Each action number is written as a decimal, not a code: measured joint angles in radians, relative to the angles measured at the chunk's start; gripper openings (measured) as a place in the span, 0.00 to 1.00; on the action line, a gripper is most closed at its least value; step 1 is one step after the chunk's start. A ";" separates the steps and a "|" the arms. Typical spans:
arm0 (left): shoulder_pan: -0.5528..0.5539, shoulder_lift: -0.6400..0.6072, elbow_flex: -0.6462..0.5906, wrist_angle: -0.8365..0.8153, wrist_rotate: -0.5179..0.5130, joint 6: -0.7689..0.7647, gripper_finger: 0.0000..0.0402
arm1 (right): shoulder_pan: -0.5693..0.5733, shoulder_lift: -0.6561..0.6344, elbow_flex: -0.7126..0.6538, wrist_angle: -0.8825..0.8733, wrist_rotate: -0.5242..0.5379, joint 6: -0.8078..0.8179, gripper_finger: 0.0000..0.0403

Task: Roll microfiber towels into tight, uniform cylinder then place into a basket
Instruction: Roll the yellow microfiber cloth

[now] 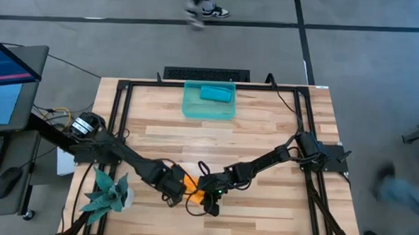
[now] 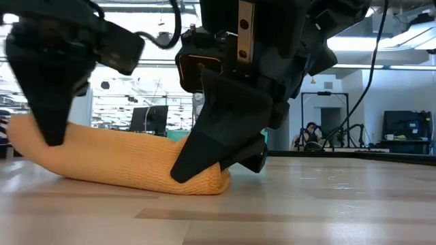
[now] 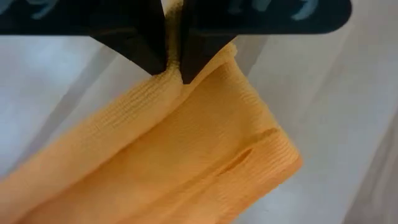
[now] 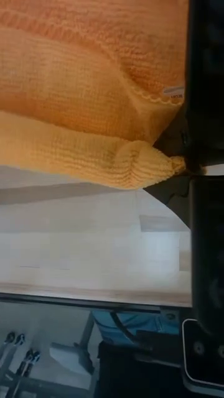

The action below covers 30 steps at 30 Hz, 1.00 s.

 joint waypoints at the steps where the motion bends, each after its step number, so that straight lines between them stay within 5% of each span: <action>1: 0.014 0.000 -0.001 -0.003 0.003 -0.005 0.04 | 0.001 0.000 0.000 0.000 0.000 0.000 0.05; 16: 0.129 -0.005 -0.132 0.151 0.056 -0.021 0.04 | 0.002 0.000 -0.001 -0.001 0.006 0.000 0.06; 30: 0.122 -0.002 -0.136 0.155 0.037 -0.001 0.04 | -0.031 -0.021 -0.003 -0.027 -0.023 0.068 0.39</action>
